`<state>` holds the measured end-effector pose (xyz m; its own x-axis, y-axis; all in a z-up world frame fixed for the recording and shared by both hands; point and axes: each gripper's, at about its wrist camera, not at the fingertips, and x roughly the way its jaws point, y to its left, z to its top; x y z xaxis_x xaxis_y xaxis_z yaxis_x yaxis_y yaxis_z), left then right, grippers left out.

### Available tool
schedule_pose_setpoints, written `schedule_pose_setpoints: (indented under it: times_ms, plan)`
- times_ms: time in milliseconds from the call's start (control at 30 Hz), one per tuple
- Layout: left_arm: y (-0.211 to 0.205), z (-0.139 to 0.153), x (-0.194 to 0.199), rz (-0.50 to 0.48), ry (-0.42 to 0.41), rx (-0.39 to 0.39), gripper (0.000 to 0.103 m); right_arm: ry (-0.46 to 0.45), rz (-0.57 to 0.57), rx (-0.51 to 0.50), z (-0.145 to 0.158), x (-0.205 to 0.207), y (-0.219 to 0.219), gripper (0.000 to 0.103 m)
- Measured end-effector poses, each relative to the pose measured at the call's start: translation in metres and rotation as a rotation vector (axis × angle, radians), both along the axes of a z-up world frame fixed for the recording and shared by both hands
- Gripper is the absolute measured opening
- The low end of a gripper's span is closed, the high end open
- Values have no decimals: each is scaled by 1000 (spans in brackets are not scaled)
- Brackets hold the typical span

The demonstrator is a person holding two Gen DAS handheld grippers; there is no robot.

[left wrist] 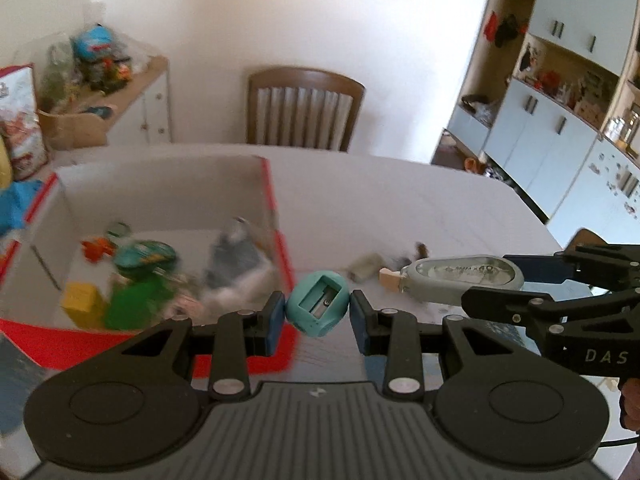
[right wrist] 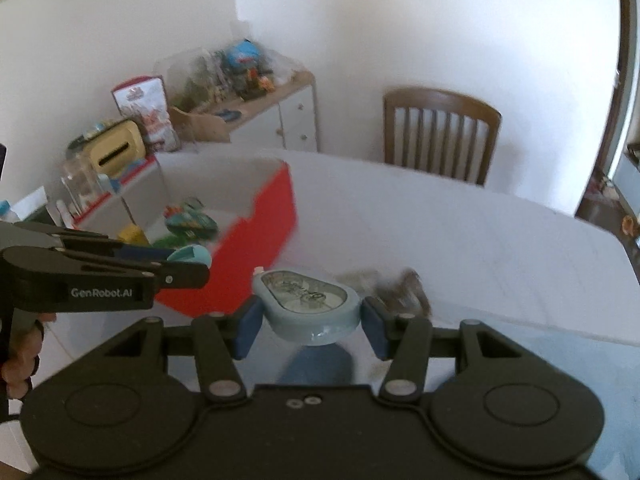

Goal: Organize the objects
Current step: 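Carry the white oval case and teal sharpener over the red box with both tools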

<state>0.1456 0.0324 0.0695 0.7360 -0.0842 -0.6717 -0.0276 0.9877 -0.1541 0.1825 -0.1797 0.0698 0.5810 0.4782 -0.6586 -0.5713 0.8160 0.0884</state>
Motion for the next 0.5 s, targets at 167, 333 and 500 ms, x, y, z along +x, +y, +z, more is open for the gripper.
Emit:
schedule_pose_setpoints:
  times_ms: [167, 333, 500]
  plan:
    - [42, 10, 1, 44, -10, 39, 34, -38, 30, 5, 12, 0, 44, 53]
    - [85, 8, 6, 95, 9, 46, 34, -37, 49, 0, 11, 5, 90, 53]
    - [119, -1, 16, 134, 37, 62, 34, -16, 56, -17, 3, 16, 131, 53]
